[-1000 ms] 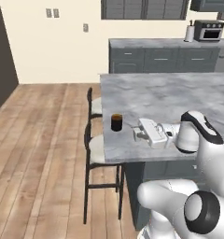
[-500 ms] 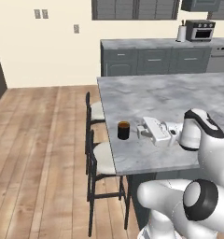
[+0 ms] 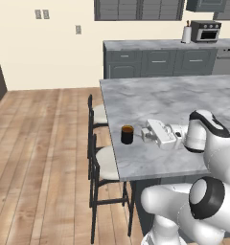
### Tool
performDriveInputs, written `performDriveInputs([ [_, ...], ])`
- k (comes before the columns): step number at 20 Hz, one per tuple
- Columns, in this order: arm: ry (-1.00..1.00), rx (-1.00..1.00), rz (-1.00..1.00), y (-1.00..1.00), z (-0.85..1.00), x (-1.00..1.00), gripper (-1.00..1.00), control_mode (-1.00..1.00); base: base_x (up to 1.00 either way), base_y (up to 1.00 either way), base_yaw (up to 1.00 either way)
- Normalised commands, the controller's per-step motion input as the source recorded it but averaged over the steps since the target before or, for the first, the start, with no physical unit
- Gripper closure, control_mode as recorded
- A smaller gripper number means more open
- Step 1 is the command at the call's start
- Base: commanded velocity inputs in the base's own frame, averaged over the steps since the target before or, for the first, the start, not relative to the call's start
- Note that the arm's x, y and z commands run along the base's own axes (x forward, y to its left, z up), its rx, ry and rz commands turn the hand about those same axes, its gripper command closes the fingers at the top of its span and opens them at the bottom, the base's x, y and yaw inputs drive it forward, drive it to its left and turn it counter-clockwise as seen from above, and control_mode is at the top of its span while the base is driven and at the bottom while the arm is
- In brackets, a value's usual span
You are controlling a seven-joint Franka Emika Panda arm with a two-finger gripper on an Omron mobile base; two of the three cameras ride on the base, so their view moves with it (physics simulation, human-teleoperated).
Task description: Pick up the marshmallow and place it in the cup of hot chocolate on the dining counter.
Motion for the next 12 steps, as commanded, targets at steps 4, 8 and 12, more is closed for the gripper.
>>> performDriveInputs([
  [4,0.03,0.00,0.00,0.00,0.00,0.44,1.00,-1.00,0.08,0.00,0.00],
  [8,0.12,0.00,0.00,-0.17,0.04,0.62,1.00,-1.00,0.00,0.00,0.00],
  [12,0.13,0.00,0.00,-0.52,0.00,0.57,1.00,-1.00,0.00,0.00,0.00],
])
